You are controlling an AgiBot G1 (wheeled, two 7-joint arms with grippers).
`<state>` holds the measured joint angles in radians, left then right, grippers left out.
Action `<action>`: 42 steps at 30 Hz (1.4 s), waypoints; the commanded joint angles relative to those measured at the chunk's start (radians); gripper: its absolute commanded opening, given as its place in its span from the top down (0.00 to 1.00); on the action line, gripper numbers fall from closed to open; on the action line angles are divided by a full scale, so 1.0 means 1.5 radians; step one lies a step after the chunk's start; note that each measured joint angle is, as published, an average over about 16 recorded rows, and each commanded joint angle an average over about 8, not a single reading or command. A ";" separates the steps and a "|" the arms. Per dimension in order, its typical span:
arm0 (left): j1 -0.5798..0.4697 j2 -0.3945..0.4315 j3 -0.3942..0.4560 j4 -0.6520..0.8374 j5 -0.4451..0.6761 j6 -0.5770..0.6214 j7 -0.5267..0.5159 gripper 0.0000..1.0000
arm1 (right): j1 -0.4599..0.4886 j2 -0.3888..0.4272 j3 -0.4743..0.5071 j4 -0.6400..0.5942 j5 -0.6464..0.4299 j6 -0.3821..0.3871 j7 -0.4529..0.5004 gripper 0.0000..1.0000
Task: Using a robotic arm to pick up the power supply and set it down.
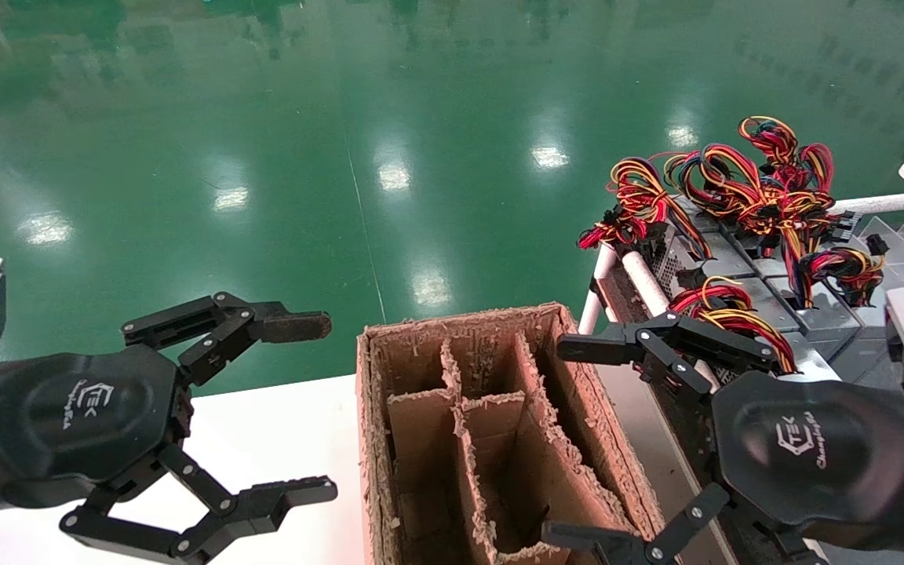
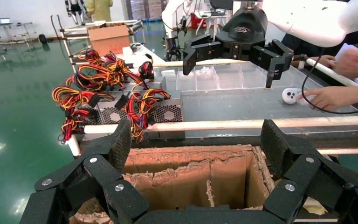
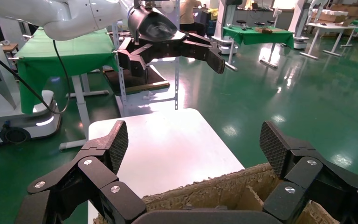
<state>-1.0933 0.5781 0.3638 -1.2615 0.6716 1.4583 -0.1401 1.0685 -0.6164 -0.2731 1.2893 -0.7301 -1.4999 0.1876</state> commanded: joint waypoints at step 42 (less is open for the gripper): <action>0.000 0.000 0.000 0.000 0.000 0.000 0.000 0.00 | 0.004 0.004 -0.005 -0.004 0.000 0.004 0.000 0.00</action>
<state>-1.0933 0.5781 0.3638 -1.2614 0.6716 1.4583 -0.1400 1.0748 -0.6104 -0.2803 1.2831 -0.7305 -1.4947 0.1876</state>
